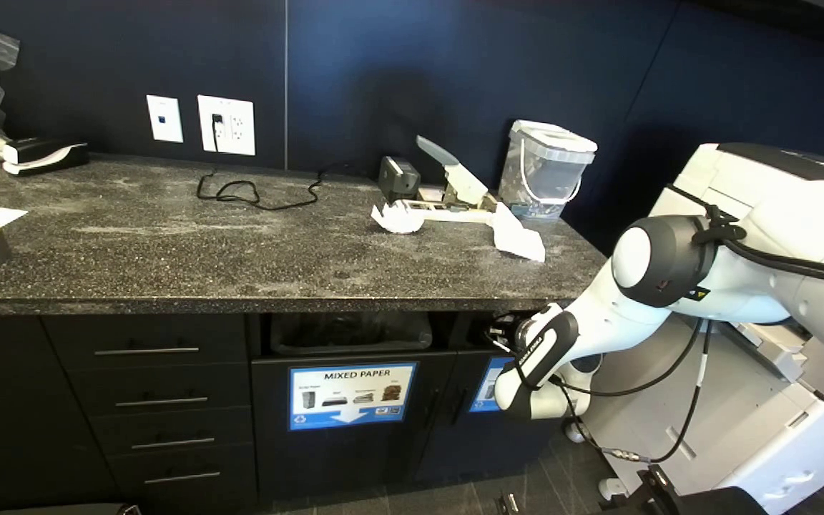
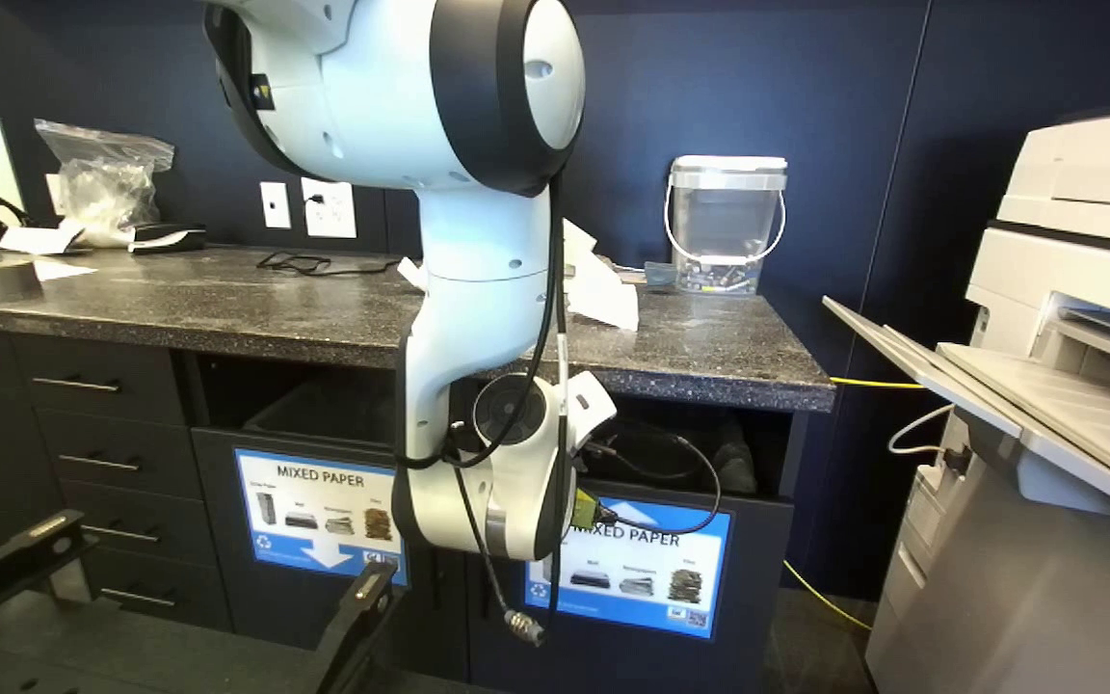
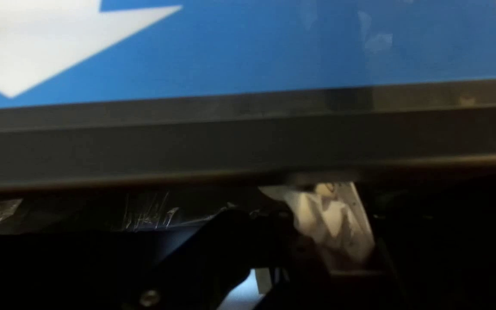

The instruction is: Pick up the papers from the counter and throw them in the bin

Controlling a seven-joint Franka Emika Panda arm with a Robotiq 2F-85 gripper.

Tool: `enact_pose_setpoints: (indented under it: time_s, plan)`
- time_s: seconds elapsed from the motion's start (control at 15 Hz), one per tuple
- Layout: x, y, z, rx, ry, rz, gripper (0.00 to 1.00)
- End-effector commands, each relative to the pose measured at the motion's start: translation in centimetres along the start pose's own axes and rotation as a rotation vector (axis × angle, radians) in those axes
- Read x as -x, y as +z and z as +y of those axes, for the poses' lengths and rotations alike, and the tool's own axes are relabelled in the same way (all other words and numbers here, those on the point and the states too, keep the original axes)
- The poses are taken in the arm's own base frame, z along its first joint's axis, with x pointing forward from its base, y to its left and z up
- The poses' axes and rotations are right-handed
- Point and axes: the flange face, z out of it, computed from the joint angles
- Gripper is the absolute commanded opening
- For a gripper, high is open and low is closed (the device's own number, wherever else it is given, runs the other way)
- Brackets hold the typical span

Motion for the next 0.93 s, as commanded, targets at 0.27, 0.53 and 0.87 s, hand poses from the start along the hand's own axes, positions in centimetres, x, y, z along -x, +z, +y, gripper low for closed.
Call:
enact_pose_setpoints:
  time_s: [0.27,0.53,0.87]
  plan:
    - [-0.1,-0.1,0.0,0.000,0.016,0.013,0.66]
    - [0.0,-0.9,0.3,0.002,0.001,0.035,0.95]
    - [-0.1,-4.0,0.9,0.010,-0.010,0.096,1.00]
